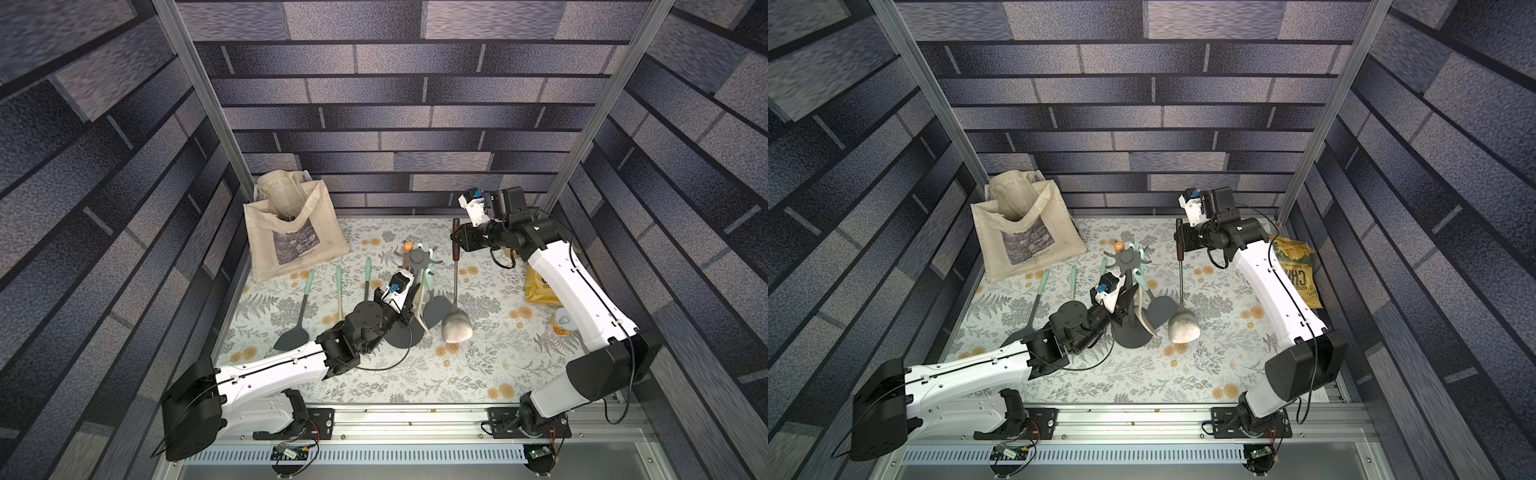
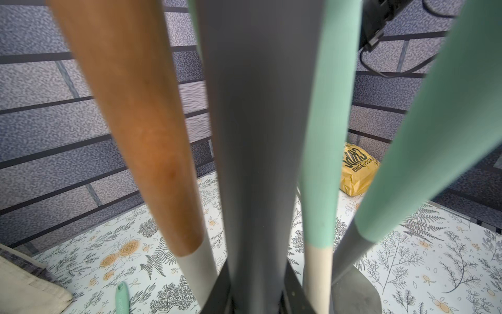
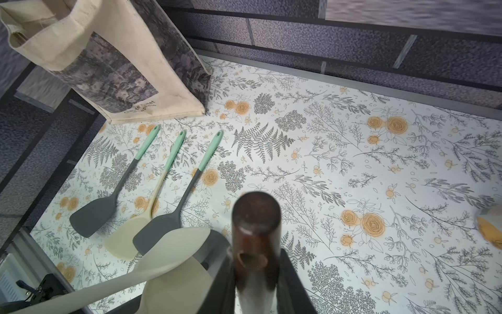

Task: Take the spatula off the kitchen utensil rack
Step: Place the spatula at the center of the board.

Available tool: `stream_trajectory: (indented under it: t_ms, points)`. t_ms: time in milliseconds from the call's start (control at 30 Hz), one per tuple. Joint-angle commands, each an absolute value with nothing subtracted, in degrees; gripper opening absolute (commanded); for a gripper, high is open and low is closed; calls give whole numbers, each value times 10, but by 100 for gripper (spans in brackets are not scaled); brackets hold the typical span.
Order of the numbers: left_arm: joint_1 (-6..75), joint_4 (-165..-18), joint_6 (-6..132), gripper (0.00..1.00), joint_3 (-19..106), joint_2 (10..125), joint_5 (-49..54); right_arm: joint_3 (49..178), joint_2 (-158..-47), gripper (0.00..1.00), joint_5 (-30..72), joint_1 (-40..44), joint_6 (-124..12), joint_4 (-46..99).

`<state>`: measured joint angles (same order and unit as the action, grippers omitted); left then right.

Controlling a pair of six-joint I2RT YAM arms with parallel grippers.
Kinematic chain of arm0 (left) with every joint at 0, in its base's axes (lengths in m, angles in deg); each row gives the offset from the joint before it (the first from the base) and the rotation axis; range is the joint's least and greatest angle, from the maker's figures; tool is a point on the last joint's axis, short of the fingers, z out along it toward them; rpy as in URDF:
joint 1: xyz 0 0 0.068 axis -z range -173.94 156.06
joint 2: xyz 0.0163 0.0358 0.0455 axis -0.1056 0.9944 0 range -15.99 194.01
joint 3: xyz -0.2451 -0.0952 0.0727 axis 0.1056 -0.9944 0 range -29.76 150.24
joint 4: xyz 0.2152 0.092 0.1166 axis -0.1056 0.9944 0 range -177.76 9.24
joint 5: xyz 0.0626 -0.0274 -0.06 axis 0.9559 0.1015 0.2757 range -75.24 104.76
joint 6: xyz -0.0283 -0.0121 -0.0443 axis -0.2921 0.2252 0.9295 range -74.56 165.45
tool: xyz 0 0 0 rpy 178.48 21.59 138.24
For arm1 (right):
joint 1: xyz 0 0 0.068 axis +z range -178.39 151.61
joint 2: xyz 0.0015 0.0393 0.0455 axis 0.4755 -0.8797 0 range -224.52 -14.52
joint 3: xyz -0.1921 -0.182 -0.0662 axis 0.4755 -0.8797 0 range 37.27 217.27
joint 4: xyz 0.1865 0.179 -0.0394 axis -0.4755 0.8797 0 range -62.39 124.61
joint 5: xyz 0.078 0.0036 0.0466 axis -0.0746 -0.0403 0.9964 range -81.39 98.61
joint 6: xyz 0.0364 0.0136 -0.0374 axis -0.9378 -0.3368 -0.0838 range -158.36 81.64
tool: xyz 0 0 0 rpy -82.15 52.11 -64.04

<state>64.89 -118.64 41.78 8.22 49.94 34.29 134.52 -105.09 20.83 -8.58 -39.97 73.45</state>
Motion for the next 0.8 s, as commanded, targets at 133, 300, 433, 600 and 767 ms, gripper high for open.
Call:
stream_trajectory:
  t_ms: [133,300,433,600,767]
  points:
    - [656,-1147,370,0,98,491,345,1414,-1117,0,212,-101,-397,727]
    - [660,-1144,368,0,99,492,351,1444,-1174,0,223,-108,-396,726]
    - [662,-1140,366,2,104,496,353,1453,-1218,0,224,-110,-400,708]
    - [665,-1130,362,1,111,503,355,1459,-1266,0,226,-110,-411,674]
    - [668,-1126,361,2,116,509,360,1471,-1311,0,220,-111,-429,644]
